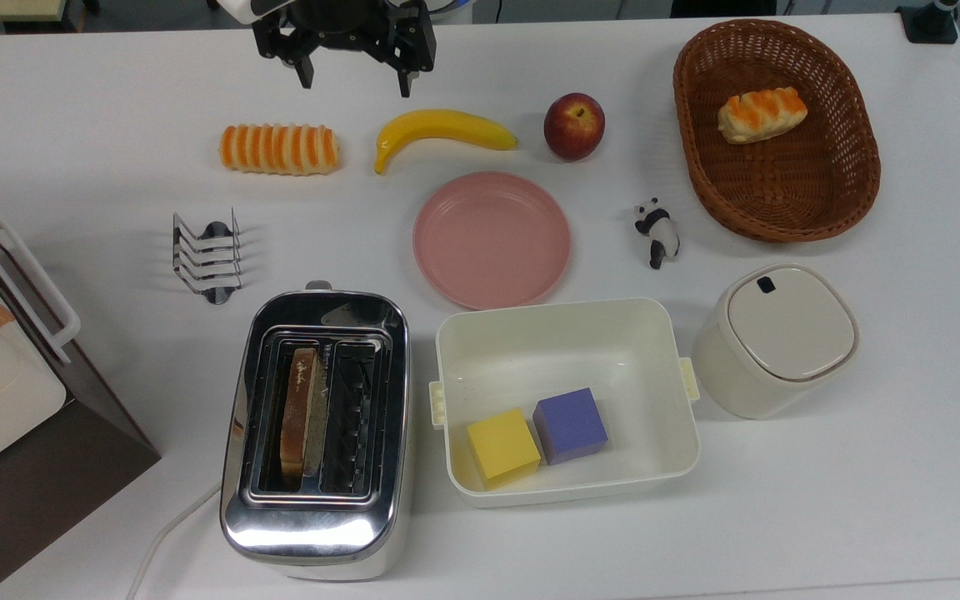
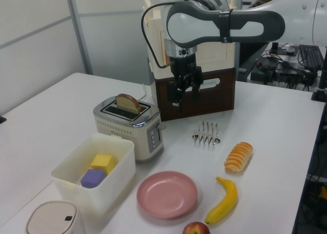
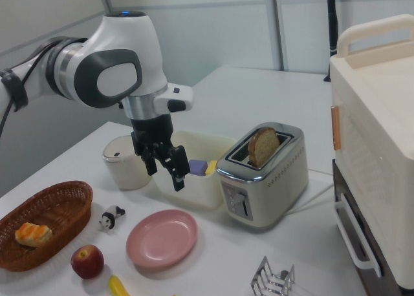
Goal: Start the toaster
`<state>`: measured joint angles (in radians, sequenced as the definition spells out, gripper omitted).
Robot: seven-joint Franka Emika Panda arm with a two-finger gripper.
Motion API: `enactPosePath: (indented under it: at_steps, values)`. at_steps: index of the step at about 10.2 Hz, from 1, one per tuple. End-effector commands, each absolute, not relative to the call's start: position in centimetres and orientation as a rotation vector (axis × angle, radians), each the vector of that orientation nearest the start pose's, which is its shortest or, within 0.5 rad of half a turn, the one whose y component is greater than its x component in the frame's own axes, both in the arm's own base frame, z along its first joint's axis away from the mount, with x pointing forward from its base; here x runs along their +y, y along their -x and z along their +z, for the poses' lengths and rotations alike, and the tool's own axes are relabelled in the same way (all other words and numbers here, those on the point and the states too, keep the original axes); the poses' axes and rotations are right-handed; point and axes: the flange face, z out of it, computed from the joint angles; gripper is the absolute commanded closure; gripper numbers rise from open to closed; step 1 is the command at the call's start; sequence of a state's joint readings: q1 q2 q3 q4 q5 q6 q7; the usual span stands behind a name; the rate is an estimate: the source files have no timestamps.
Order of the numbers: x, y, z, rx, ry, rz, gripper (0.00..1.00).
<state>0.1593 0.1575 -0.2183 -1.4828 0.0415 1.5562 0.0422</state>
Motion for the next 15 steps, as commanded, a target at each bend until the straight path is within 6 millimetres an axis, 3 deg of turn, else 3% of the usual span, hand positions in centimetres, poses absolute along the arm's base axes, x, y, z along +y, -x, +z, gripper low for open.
enactPosePath:
  at_steps: [1,9,13,15]
  values:
    - [-1.8,-59.1,57.8,0.069,3.118,0.118,0.00]
    - [-1.8,-59.4,57.3,0.026,3.126,0.111,0.00]
    - [-2.9,-60.8,57.8,0.031,3.133,-0.052,0.00]
    - [-4.0,-63.2,57.2,0.063,3.140,-0.253,0.00]
